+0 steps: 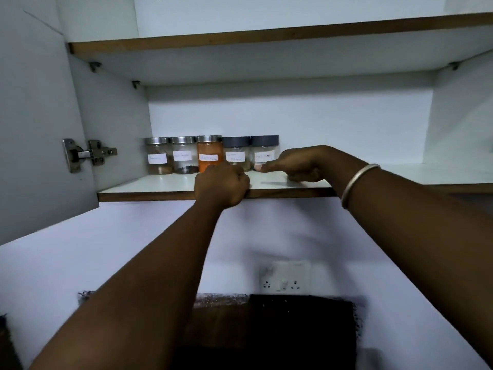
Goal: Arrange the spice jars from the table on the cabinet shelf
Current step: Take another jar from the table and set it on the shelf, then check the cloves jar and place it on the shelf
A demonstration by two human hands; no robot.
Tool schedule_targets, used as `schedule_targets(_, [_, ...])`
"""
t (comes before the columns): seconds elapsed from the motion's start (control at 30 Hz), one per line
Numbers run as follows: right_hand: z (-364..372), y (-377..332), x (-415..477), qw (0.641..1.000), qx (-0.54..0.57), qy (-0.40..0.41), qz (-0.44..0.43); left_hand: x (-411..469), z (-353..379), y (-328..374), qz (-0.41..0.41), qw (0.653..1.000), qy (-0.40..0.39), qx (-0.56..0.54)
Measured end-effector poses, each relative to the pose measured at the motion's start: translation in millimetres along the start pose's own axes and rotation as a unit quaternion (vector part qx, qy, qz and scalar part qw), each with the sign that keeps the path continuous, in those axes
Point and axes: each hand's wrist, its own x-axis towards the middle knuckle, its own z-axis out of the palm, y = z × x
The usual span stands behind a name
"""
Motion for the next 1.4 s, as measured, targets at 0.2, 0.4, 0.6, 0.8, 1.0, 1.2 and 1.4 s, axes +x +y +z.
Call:
schedule_targets(0.2, [61, 25, -102, 0.978, -0.058, 0.148, -0.132, -42, -19, 4, 0.047, 0.98, -0.01, -0.193])
schedule_targets(0.4, [168, 105, -177, 0.936, -0.008, 0.296, -0.192, -176, -3, 44, 0.132, 0.926, 0.008, -0.355])
schedule_targets(0.6, [304, 217, -236, 0.966, 0.023, 0.18, -0.184, -367, 65, 51, 0.017, 0.894, -0.127, -0.43])
schedule_targets(0.8, [415, 317, -293, 0.993, -0.049, -0.025, -0.108, -506, 115, 39, -0.025, 0.842, -0.363, -0.399])
schedule_targets(1.0, [459, 368, -309, 0.945, -0.29, -0.128, -0.08, -571, 144, 37, -0.032, 0.812, -0.498, -0.303])
schedule_targets(1.2, [464, 381, -299, 0.933, -0.31, -0.178, -0.032, -579, 155, 34, -0.053, 0.809, -0.52, -0.27])
schedule_targets(1.4, [438, 357, -282, 0.958, -0.239, -0.156, -0.001, -570, 150, 27, -0.082, 0.806, -0.481, -0.334])
